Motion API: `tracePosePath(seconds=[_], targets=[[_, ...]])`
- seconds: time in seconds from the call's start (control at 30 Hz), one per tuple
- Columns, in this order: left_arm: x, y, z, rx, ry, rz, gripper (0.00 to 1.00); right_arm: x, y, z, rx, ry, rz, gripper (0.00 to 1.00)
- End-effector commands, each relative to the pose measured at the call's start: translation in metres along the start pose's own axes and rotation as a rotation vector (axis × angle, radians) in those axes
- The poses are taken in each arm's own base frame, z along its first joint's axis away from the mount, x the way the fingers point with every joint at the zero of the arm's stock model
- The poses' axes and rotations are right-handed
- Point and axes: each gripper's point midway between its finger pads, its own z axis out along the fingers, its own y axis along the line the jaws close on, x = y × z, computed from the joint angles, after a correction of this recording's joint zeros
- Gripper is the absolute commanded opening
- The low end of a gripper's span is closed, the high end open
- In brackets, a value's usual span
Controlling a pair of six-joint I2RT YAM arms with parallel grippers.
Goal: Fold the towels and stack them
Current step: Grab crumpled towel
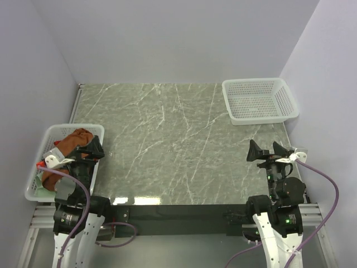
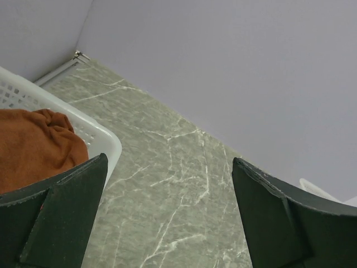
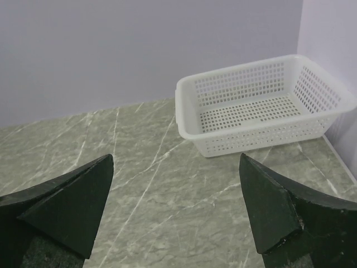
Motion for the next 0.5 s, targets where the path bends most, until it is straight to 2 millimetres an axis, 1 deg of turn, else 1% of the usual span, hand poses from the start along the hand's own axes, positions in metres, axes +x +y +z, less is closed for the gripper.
tracePosePath(seconds=[0.0, 0.07, 0.1, 0.13, 0.17, 0.2, 0.23, 0.27, 0.3, 0.33, 0.37, 0.4, 0.43, 0.47], targets=[[-0.041, -0.003, -0.025, 0.037, -0.153, -0.107, 0.99, -0.065, 0.001, -0.052, -0.027, -0.312, 0.038, 1.0], [-0.039, 0.003, -0.024, -0.013, -0.129, -0.124, 0.99, -0.065, -0.005, -0.052, 0.008, -0.319, 0.051, 1.0], [-0.033, 0.007, -0.02, -0.05, -0.102, -0.127, 0.99, -0.065, -0.006, -0.052, 0.012, -0.321, 0.063, 1.0], [-0.031, 0.015, -0.021, -0.102, -0.082, -0.127, 0.99, -0.064, -0.007, -0.052, 0.016, -0.321, 0.069, 1.0], [-0.029, 0.016, -0.019, -0.129, -0.066, -0.153, 0.99, -0.064, -0.007, -0.052, 0.014, -0.32, 0.073, 1.0], [-0.02, 0.021, -0.012, -0.178, -0.023, -0.14, 0.99, -0.064, -0.006, -0.052, 0.009, -0.319, 0.079, 1.0], [-0.021, 0.022, -0.012, -0.212, -0.011, -0.14, 0.99, -0.064, -0.005, -0.052, 0.002, -0.316, 0.082, 1.0], [-0.014, 0.028, -0.011, -0.259, 0.027, -0.144, 0.99, -0.063, -0.004, -0.052, -0.003, -0.311, 0.084, 1.0], [-0.003, 0.033, -0.005, -0.311, 0.077, -0.122, 0.99, -0.062, -0.002, -0.052, -0.011, -0.303, 0.092, 1.0], [-0.007, 0.031, -0.003, -0.338, 0.08, -0.138, 0.99, -0.061, -0.002, -0.051, -0.014, -0.295, 0.094, 1.0], [-0.001, 0.038, -0.004, -0.391, 0.115, -0.122, 0.99, -0.06, -0.001, -0.049, -0.017, -0.278, 0.095, 1.0], [0.008, 0.043, 0.002, -0.452, 0.157, -0.098, 0.99, -0.058, 0.001, -0.047, -0.023, -0.263, 0.099, 1.0], [-0.002, 0.038, 0.005, -0.473, 0.148, -0.112, 0.99, -0.062, 0.002, -0.049, -0.029, -0.261, 0.102, 1.0], [0.001, 0.046, 0.002, -0.546, 0.162, -0.12, 0.99, -0.059, 0.004, -0.045, -0.033, -0.232, 0.099, 1.0]])
